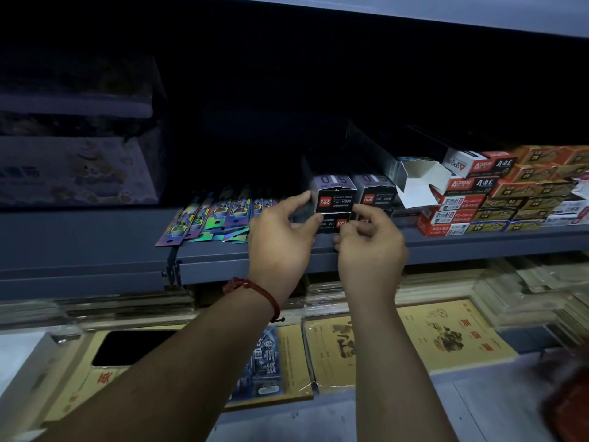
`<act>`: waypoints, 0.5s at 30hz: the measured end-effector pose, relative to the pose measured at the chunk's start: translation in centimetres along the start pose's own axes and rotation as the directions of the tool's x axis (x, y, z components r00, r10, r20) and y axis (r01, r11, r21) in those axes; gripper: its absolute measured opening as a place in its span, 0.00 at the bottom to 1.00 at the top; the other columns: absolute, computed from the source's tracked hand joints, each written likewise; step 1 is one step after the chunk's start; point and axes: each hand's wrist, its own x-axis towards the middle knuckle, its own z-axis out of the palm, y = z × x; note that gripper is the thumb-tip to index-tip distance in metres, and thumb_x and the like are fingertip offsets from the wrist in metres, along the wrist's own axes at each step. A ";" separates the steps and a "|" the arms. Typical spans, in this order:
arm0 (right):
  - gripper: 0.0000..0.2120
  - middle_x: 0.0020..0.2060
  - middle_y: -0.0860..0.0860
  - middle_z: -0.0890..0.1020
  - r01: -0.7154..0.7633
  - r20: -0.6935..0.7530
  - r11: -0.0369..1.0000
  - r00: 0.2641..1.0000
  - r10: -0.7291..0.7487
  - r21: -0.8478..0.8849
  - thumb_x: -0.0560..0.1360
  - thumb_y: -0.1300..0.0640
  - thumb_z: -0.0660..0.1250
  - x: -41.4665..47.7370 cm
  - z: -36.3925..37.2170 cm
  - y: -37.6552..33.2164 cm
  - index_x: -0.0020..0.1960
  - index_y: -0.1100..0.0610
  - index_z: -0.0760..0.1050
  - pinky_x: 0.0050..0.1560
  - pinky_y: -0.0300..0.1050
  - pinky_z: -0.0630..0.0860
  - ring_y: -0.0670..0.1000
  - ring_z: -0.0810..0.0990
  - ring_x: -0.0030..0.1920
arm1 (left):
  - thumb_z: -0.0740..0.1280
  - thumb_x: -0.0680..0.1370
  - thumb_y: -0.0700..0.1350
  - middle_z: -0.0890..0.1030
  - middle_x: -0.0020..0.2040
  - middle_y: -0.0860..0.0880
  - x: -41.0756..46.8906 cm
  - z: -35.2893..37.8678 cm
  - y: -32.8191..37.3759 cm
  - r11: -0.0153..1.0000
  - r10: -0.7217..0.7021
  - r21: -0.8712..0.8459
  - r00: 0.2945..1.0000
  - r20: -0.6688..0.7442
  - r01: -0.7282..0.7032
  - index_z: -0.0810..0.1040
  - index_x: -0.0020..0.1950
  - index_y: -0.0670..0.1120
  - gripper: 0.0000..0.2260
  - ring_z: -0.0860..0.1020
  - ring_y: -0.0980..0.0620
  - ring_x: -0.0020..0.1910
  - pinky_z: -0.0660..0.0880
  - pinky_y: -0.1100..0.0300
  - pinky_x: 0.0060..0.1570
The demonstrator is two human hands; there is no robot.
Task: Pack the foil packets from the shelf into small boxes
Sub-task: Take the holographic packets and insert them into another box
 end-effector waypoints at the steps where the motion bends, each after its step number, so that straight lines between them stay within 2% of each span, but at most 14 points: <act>1: 0.13 0.42 0.47 0.84 -0.001 -0.006 1.000 1.000 0.001 0.005 0.79 0.61 0.68 0.0 0.0 0.0 0.62 0.52 0.81 0.43 0.46 0.83 0.48 0.85 0.39 | 0.76 0.76 0.45 0.83 0.44 0.63 0.0 0.0 0.0 1.000 0.008 0.011 1.000 0.000 -0.008 0.80 0.68 0.53 0.20 0.85 0.57 0.41 0.84 0.51 0.50; 4: 0.12 0.41 0.47 0.84 -0.003 -0.033 1.000 0.999 0.004 0.021 0.77 0.62 0.68 0.1 0.2 0.2 0.59 0.54 0.82 0.47 0.55 0.84 0.52 0.86 0.40 | 0.76 0.76 0.42 0.82 0.49 0.64 -0.1 -0.1 -0.1 0.997 0.040 0.061 0.999 0.022 -0.042 0.76 0.72 0.53 0.25 0.85 0.57 0.46 0.82 0.50 0.56; 7: 0.09 0.42 0.50 0.85 -0.031 -0.039 0.999 0.999 0.032 0.032 0.77 0.62 0.69 0.2 0.2 0.3 0.57 0.56 0.81 0.49 0.57 0.84 0.53 0.86 0.42 | 0.74 0.77 0.42 0.83 0.45 0.60 -0.3 -0.2 0.4 0.986 0.048 0.155 0.996 0.071 -0.058 0.70 0.77 0.54 0.30 0.83 0.59 0.49 0.79 0.56 0.59; 9: 0.08 0.42 0.51 0.85 -0.054 -0.032 0.998 0.998 0.055 0.045 0.77 0.62 0.70 0.3 0.1 0.3 0.55 0.57 0.80 0.50 0.57 0.84 0.53 0.86 0.42 | 0.75 0.76 0.42 0.84 0.56 0.53 -0.1 -0.3 0.6 0.980 0.051 0.187 0.994 0.097 -0.069 0.66 0.79 0.54 0.34 0.81 0.57 0.55 0.78 0.56 0.60; 11: 0.07 0.43 0.52 0.85 -0.064 -0.023 0.997 0.998 0.066 0.053 0.76 0.63 0.70 0.3 0.0 0.4 0.54 0.57 0.80 0.50 0.57 0.84 0.54 0.86 0.43 | 0.76 0.74 0.41 0.79 0.68 0.52 0.2 -0.1 0.8 0.981 0.062 0.177 0.990 0.128 -0.084 0.64 0.80 0.53 0.37 0.78 0.54 0.64 0.77 0.52 0.64; 15: 0.06 0.42 0.52 0.85 -0.076 -0.024 0.996 0.997 0.077 0.049 0.76 0.62 0.70 0.4 -0.1 0.4 0.53 0.57 0.80 0.49 0.57 0.84 0.54 0.86 0.43 | 0.75 0.74 0.37 0.78 0.67 0.53 0.5 0.2 0.9 0.987 0.066 0.130 0.982 0.177 -0.090 0.66 0.79 0.50 0.35 0.78 0.52 0.65 0.77 0.52 0.65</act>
